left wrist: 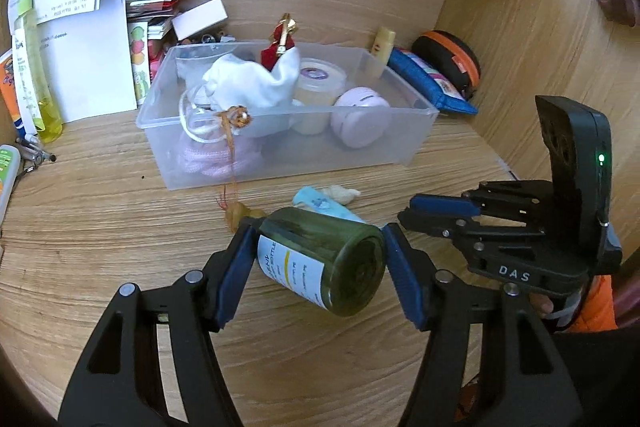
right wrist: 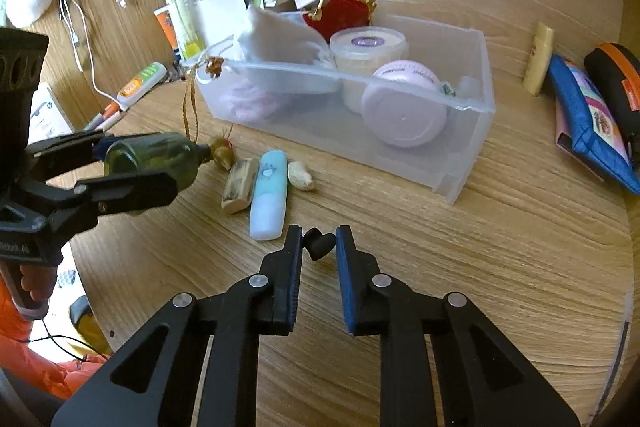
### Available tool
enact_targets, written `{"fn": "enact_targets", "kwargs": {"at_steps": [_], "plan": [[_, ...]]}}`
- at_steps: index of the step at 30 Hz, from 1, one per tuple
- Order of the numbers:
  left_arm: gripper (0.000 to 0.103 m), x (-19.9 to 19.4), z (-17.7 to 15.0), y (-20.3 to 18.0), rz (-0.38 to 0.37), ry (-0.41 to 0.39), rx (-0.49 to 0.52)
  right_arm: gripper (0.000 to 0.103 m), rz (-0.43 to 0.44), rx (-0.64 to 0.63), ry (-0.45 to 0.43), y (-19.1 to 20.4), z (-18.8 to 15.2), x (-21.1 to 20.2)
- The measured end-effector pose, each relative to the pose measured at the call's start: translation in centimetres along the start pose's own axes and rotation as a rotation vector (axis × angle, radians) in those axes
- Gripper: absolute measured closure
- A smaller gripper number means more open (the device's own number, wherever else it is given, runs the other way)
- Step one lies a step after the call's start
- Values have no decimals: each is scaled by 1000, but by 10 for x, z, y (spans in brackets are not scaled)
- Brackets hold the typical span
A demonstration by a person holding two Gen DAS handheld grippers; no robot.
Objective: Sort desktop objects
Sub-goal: 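Grasp the green bottle with the left gripper while the right gripper grasps the black heart piece, then carry the green bottle with the left gripper while the right gripper carries the heart piece over the box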
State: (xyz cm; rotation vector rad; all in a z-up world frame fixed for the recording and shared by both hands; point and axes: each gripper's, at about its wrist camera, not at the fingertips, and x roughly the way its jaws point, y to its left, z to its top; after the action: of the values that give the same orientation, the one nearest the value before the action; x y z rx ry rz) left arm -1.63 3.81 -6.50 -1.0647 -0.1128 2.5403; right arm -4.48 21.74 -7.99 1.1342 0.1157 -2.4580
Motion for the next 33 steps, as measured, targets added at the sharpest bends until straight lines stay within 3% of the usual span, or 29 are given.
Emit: {"fn": "enact_targets", "kwargs": {"at_steps": [15, 33], "plan": [[39, -28, 19, -5, -24, -110, -2, 88, -36, -4, -102, -9, 20, -34], [39, -56, 78, 32, 92, -249, 8, 88, -66, -11, -225, -21, 63, -55]]}}
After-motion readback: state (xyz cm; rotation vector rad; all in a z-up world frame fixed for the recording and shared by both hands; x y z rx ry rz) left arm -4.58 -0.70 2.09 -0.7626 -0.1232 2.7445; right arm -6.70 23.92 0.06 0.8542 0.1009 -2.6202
